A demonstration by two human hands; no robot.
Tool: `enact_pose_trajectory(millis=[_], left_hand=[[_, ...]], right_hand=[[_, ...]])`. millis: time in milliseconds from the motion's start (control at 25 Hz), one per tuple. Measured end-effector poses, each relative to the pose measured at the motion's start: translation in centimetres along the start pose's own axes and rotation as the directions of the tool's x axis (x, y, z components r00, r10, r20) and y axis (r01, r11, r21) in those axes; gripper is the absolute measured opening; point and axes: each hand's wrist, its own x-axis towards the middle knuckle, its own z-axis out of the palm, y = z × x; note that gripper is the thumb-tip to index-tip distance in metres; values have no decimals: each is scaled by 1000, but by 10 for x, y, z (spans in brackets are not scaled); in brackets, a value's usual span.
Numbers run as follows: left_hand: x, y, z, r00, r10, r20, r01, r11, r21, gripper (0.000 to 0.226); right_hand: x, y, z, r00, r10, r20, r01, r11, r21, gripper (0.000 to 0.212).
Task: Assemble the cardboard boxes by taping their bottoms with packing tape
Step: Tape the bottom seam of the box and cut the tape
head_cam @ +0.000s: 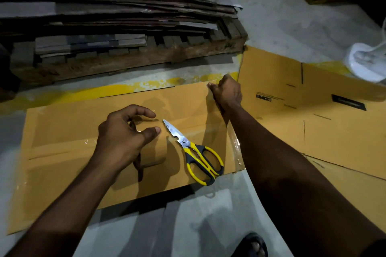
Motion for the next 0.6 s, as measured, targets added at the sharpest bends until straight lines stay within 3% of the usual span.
enact_pose_trajectory(millis=[80, 160, 400, 600], left_hand=[[-4, 3, 2, 1000, 0, 2, 0, 1000, 0, 24], [-4, 3, 3, 1000, 6, 3, -6, 1000, 13, 24], [-3, 4, 7, 1000, 1, 17, -1, 1000, 4, 24], [-10, 8, 18, 998, 39, 57, -42, 998, 46, 23]], right_hand=[[5, -2, -1, 988, -39, 147, 18, 990, 143, 47], [13, -1, 2, 962, -63, 264, 19, 985, 169, 50], [3, -1, 4, 998, 22, 58, -16, 995, -103, 42], [-33, 39, -36, 933, -30, 358, 109, 973, -202, 51]])
